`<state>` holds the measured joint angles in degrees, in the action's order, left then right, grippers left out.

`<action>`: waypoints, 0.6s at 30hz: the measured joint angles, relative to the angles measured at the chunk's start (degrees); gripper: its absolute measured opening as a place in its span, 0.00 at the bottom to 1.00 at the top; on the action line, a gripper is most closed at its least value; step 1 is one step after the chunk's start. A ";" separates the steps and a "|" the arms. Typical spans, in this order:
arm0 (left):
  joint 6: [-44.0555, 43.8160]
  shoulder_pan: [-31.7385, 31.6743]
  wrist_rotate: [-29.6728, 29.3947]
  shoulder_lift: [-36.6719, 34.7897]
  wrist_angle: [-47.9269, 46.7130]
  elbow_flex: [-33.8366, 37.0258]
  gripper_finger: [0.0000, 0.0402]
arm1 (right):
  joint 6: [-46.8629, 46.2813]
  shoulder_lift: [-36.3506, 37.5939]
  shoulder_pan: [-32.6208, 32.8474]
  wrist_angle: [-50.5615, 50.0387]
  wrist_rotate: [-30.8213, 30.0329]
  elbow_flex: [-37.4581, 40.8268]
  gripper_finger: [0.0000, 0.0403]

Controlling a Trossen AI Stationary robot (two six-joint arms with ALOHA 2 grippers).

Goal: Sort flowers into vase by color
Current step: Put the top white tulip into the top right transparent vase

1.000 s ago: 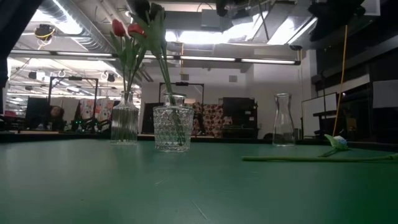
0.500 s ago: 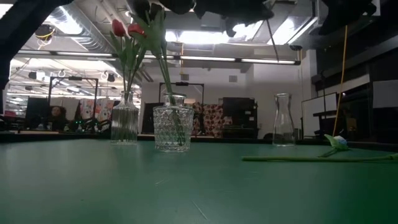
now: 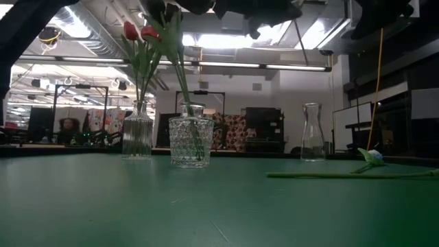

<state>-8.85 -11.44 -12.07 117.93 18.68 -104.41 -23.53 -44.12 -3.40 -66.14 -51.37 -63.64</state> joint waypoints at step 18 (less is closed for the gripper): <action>-5.39 0.09 6.21 -5.36 -9.68 0.03 0.00 | 3.83 0.00 0.04 0.07 3.52 -0.02 0.22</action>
<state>-14.24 -11.35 -5.86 112.57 8.99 -104.38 -19.70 -44.12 -3.36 -66.07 -47.86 -63.66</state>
